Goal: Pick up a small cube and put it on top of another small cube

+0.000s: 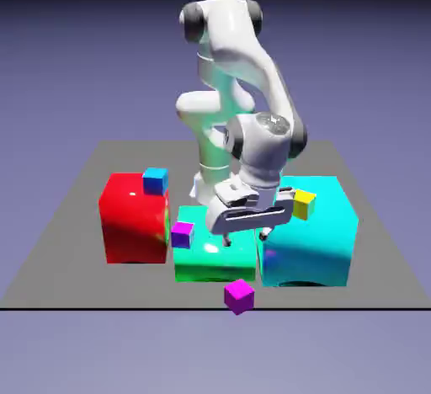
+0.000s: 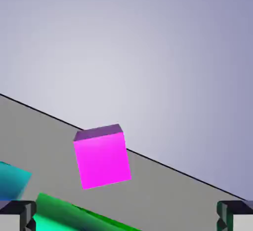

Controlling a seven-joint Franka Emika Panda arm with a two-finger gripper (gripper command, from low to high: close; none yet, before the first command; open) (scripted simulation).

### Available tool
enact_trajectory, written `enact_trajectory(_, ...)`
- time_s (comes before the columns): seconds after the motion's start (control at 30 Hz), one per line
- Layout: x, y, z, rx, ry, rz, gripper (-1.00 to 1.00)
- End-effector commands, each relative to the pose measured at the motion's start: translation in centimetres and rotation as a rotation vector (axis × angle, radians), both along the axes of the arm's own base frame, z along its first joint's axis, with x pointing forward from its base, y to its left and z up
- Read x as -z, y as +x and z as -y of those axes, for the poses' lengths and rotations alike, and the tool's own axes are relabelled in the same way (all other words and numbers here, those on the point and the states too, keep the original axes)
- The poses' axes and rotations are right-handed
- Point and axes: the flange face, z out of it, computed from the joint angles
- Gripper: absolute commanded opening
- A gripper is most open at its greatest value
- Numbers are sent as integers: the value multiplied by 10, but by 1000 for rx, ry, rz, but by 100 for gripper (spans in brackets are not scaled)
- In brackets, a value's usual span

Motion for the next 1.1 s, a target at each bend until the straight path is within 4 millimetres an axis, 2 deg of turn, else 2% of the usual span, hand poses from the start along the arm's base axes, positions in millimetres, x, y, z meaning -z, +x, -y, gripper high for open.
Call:
enact_trajectory(0.0,10,4,-3,-10,-12,-37,0)
enact_trajectory(0.2,70,23,-15,-63,-85,-255,0)
enact_trajectory(0.37,122,30,-21,-96,-141,-433,0)
enact_trajectory(0.4,122,30,-21,-96,-141,-433,0)
enact_trajectory(0.5,175,8,-5,-96,-142,-433,0)
enact_trajectory(0.53,182,5,-3,-96,-141,-433,0)
enact_trajectory(0.57,182,5,-3,-96,-141,-433,-100)
enact_trajectory(0.6,182,5,-3,-96,-141,-433,-100)
enact_trajectory(0.7,129,28,-19,-96,-142,-433,-100)
enact_trajectory(0.73,115,29,-10,-62,-142,-435,-100)
enact_trajectory(0.9,58,6,73,220,-122,-451,-100)
enact_trajectory(1.07,3,-34,148,511,-46,-459,-100)
